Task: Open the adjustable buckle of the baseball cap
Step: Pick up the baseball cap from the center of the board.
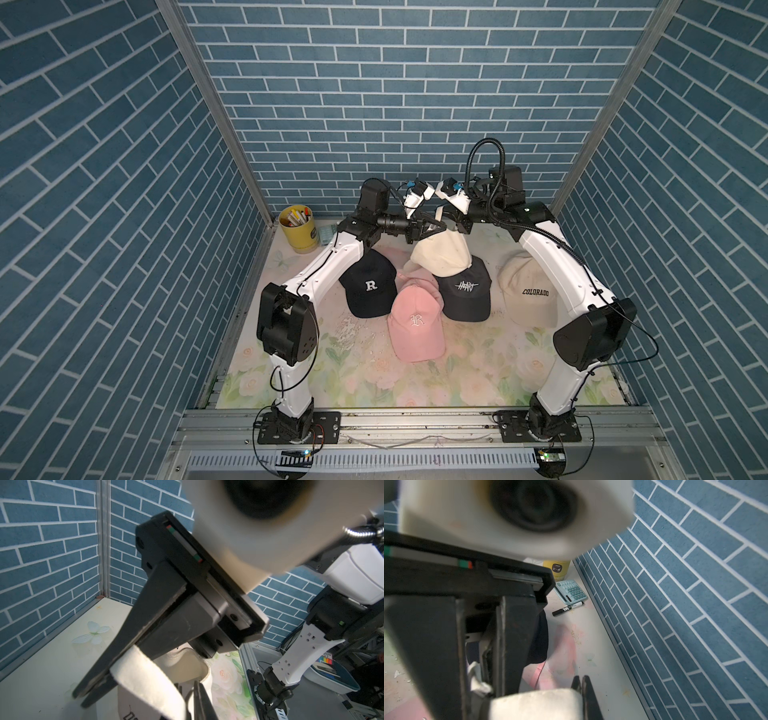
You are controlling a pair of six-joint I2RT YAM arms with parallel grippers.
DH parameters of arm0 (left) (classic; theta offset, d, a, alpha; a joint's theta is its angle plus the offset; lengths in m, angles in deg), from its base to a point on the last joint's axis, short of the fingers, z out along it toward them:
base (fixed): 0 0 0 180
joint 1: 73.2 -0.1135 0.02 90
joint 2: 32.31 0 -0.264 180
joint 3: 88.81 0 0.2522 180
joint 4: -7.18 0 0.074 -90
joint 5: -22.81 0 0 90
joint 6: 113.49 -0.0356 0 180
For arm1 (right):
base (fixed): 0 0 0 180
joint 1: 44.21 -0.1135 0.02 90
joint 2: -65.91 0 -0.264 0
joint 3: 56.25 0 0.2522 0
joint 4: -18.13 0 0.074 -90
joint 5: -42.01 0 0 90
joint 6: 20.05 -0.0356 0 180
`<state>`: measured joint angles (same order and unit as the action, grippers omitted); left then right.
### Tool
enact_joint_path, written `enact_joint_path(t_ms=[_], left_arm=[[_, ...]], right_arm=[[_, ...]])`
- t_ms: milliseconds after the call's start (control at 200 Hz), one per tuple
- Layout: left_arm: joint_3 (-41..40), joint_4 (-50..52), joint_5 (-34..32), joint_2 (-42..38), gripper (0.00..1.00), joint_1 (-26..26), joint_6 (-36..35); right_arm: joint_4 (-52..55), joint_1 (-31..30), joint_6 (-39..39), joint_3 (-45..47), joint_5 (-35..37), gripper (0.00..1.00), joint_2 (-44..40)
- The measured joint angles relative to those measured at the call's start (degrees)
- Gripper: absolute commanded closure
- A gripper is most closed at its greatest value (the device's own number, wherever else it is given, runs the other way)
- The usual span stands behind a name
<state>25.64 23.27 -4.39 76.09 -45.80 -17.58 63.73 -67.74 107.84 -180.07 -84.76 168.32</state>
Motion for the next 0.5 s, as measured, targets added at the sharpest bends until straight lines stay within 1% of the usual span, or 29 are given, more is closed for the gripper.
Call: enact_joint_path(t_ms=[35,95,135,245,290,350,430,500], left_arm=[[-0.6,-0.8,0.1,0.0,0.96,0.0,0.7],[-1.7,-2.2,0.1,0.0,0.96,0.0,2.1],[-2.2,-3.1,0.0,0.0,0.97,0.1,2.9],[-2.9,-5.8,-1.4,0.0,0.97,0.1,5.4],[-2.9,-6.8,-2.8,0.0,0.97,0.0,6.0],[-2.9,-7.8,-5.7,-0.1,0.97,0.1,6.8],[-3.0,-8.9,-10.5,-0.1,0.98,0.0,8.0],[-3.1,-10.3,-15.3,-0.1,0.97,0.0,9.8]], right_arm=[[0.0,0.0,-0.5,0.0,0.1,0.78,0.0],[0.0,0.0,-1.7,-0.6,0.5,0.66,0.3],[-0.1,0.0,-2.3,-1.4,1.0,0.60,0.6],[0.1,0.1,-5.5,-4.7,4.1,0.49,2.3],[0.1,0.4,-7.3,-6.0,6.1,0.47,2.9],[-0.1,0.7,-9.8,-7.3,9.3,0.45,3.3],[-1.3,1.3,-13.1,-7.6,13.9,0.40,3.2],[-2.8,2.2,-16.0,-7.3,18.4,0.39,2.8]])
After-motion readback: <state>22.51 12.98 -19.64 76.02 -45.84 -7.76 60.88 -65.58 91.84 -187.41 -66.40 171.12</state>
